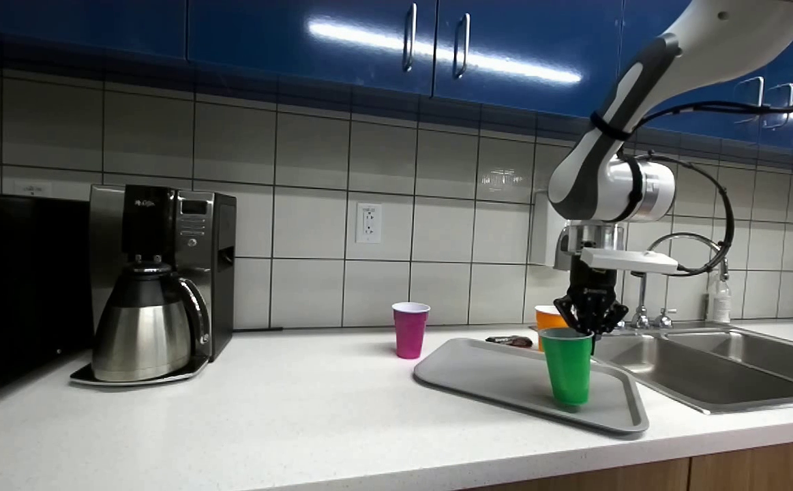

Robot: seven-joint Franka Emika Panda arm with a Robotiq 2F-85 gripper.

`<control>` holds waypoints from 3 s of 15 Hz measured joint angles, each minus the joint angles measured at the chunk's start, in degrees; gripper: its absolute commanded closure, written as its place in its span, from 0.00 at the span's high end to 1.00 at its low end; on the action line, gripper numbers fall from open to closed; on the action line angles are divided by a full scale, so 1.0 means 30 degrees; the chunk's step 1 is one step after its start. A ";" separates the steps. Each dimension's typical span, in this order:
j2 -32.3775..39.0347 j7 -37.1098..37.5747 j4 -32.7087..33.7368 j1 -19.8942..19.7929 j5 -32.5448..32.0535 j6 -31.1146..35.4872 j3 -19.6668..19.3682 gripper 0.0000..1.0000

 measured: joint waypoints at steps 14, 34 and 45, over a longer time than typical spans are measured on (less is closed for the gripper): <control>0.0278 -0.0970 0.0007 -0.0009 0.0000 0.0111 -0.0061 0.01; 0.0670 -0.1008 0.0008 0.0097 -0.0004 0.0380 0.0228 1.00; -0.0535 -0.1007 0.0074 0.0097 -0.0005 -0.0204 0.0229 1.00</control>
